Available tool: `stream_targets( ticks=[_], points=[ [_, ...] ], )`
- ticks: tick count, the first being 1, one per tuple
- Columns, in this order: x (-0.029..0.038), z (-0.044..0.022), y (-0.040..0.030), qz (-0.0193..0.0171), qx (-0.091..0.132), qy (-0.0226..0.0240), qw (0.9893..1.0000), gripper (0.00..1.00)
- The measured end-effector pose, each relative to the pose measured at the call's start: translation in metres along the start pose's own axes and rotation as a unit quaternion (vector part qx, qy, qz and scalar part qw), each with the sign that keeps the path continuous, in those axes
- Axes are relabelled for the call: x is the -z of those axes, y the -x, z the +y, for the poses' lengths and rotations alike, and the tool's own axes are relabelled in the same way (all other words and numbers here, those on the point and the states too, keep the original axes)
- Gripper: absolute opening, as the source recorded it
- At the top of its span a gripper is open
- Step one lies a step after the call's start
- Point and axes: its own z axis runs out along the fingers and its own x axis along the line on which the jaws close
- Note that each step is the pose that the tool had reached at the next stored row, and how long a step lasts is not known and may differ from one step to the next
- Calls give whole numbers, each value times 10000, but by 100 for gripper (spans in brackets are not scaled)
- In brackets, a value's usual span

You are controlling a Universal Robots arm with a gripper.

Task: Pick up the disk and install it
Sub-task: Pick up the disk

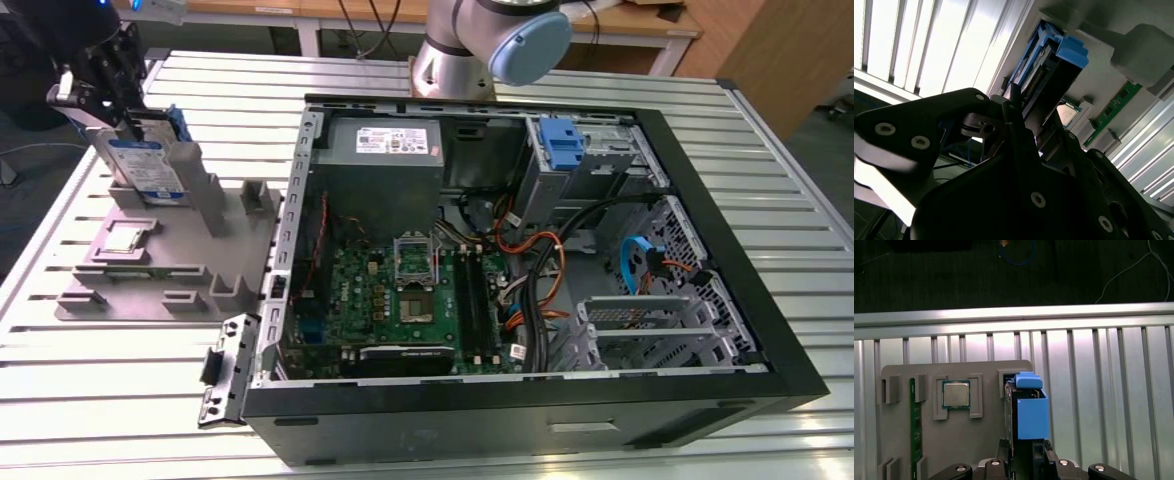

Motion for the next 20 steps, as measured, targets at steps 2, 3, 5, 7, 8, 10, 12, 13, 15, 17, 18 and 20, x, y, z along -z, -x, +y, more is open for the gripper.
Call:
stream_targets(
  ticks=[2, 3, 5, 7, 8, 10, 12, 13, 15, 17, 18, 20],
  points=[
    [0, 0, 0, 1, 11, 2, 10000, 36],
    [-1, 0, 0, 1, 24, 3, 10000, 36],
    [-1, 0, 0, 2, 36, 4, 10000, 36],
    [-1, 0, 0, 2, 38, 4, 10000, 36],
    [-1, 0, 0, 2, 38, 4, 10000, 36],
    [-2, 0, 0, 2, 39, 4, 10000, 36],
    [-2, 0, 0, 2, 39, 4, 10000, 36],
    [-2, 0, -1, 2, 40, 4, 10000, 36],
    [-2, 0, -1, 1, 41, 4, 10000, 35],
    [-1, 0, 0, 2, 41, 4, 10000, 35],
    [-2, 0, 0, 2, 42, 4, 10000, 35],
    [-1, 0, -1, 2, 42, 4, 10000, 35]
  ],
)
